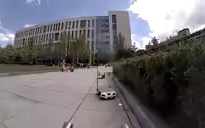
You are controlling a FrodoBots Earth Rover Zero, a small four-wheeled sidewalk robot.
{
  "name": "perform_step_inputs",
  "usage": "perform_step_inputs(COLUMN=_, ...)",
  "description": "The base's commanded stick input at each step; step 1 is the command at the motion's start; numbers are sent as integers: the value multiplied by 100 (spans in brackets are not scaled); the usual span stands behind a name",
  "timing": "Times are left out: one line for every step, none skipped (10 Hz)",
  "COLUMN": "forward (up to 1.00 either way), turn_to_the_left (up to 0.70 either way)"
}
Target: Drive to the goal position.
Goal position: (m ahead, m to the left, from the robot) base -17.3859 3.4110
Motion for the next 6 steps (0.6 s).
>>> perform_step_inputs(forward=5, turn_to_the_left=1)
perform_step_inputs(forward=5, turn_to_the_left=1)
perform_step_inputs(forward=5, turn_to_the_left=1)
perform_step_inputs(forward=5, turn_to_the_left=1)
perform_step_inputs(forward=5, turn_to_the_left=1)
perform_step_inputs(forward=5, turn_to_the_left=1)
